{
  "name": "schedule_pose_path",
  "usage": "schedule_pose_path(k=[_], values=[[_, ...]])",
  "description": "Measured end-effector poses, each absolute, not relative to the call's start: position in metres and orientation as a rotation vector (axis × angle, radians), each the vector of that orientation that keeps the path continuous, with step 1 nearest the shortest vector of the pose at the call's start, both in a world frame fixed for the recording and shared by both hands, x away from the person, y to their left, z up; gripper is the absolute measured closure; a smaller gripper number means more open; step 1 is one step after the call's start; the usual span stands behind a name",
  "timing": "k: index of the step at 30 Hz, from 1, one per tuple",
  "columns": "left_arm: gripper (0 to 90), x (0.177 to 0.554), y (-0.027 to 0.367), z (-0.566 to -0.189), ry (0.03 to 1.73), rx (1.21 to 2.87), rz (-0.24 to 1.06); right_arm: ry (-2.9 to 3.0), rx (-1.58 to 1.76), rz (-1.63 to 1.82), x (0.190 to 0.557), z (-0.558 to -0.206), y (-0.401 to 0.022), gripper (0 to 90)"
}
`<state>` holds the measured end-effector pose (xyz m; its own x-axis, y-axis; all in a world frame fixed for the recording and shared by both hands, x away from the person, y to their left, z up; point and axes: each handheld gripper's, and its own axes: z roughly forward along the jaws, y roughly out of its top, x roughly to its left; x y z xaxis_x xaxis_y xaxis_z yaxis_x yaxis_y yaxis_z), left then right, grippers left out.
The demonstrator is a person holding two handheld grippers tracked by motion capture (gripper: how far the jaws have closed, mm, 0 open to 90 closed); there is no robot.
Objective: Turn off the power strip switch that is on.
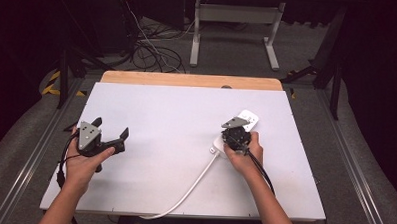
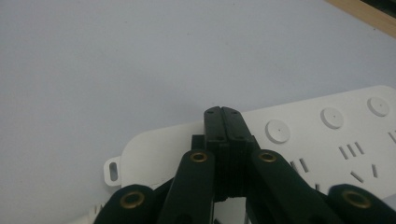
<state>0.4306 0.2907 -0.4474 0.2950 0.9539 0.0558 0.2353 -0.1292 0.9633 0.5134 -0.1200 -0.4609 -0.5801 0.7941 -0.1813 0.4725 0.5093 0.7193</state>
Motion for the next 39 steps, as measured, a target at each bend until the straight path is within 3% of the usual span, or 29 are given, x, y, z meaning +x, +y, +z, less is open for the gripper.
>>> schedule_pose_path(k=[39], values=[[5.2, 0.433, 0.292, -0.448, 1.123, 1.583, 0.927, 2.125, 0.983, 1.023, 0.509, -0.454, -0.138, 90.0]])
